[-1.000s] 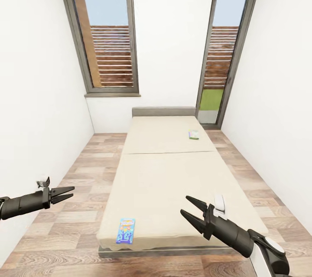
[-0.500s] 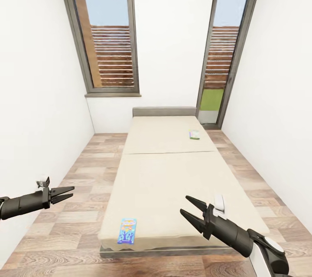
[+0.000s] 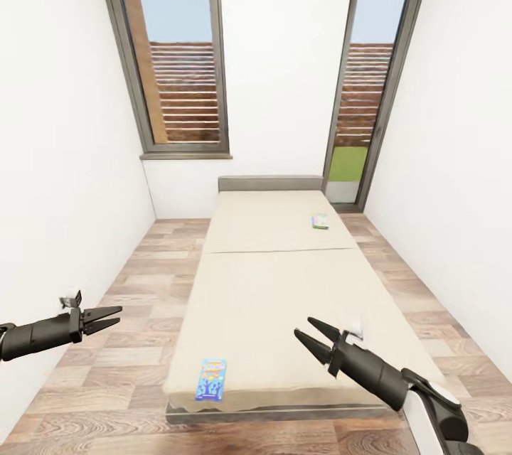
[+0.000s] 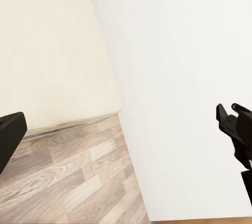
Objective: Put all the toys in the child's room - the three board games (two on the bed and one on the table), the two jigsaw puzzles on the table, and the tennis ball on the table - inside the toy box on the table in the child's room.
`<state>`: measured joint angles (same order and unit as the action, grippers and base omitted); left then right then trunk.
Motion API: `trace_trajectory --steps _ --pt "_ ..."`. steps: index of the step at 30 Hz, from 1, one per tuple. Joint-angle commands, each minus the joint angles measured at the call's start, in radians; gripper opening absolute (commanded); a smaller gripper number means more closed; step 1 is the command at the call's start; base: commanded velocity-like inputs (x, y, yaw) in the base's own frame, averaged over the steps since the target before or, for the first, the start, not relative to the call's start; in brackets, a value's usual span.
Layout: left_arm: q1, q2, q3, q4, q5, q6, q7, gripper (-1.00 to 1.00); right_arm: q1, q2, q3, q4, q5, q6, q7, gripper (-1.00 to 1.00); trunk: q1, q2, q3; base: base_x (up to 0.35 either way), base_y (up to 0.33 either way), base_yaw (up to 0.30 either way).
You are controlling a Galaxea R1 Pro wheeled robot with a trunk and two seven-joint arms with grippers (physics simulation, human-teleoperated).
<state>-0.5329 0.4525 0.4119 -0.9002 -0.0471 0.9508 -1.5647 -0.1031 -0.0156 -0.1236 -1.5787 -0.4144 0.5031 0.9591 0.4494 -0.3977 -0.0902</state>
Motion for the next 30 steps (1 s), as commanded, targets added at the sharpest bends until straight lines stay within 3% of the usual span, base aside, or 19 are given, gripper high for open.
trace_trajectory --steps 1,4,10,19,23,30 --pt "-0.001 0.0 0.001 0.0 -0.005 0.011 -0.006 1.0 -0.008 0.002 0.0 0.003 -0.007 0.023 -0.017 1.0 0.001 -0.002 -0.002 0.0 0.116 0.0" --pt "-0.001 0.0 0.001 0.0 -0.005 0.011 -0.006 1.0 -0.033 0.011 0.001 0.028 -0.009 0.064 -0.076 1.0 0.001 -0.002 -0.002 0.0 0.096 0.0" --pt "-0.001 0.0 0.0 0.0 -0.005 0.01 -0.006 1.0 -0.092 0.039 0.002 0.121 -0.013 0.097 -0.125 1.0 0.001 -0.002 -0.002 0.0 0.033 0.0" --pt "-0.001 -0.001 -0.002 0.0 -0.005 0.01 -0.006 1.0 -0.225 0.071 0.001 0.398 -0.032 0.168 -0.142 1.0 0.001 -0.002 -0.002 0.0 0.006 0.0" --pt "-0.001 0.0 -0.001 0.0 -0.005 0.01 -0.006 1.0 -0.276 0.071 0.0 0.518 -0.088 0.19 -0.14 1.0 0.001 -0.002 -0.002 0.0 0.001 0.0" --pt "-0.001 0.0 -0.001 0.0 -0.005 0.01 -0.006 1.0 -0.293 0.058 -0.001 0.643 -0.189 0.235 -0.132 1.0 0.001 -0.002 -0.002 0.0 0.009 0.0"
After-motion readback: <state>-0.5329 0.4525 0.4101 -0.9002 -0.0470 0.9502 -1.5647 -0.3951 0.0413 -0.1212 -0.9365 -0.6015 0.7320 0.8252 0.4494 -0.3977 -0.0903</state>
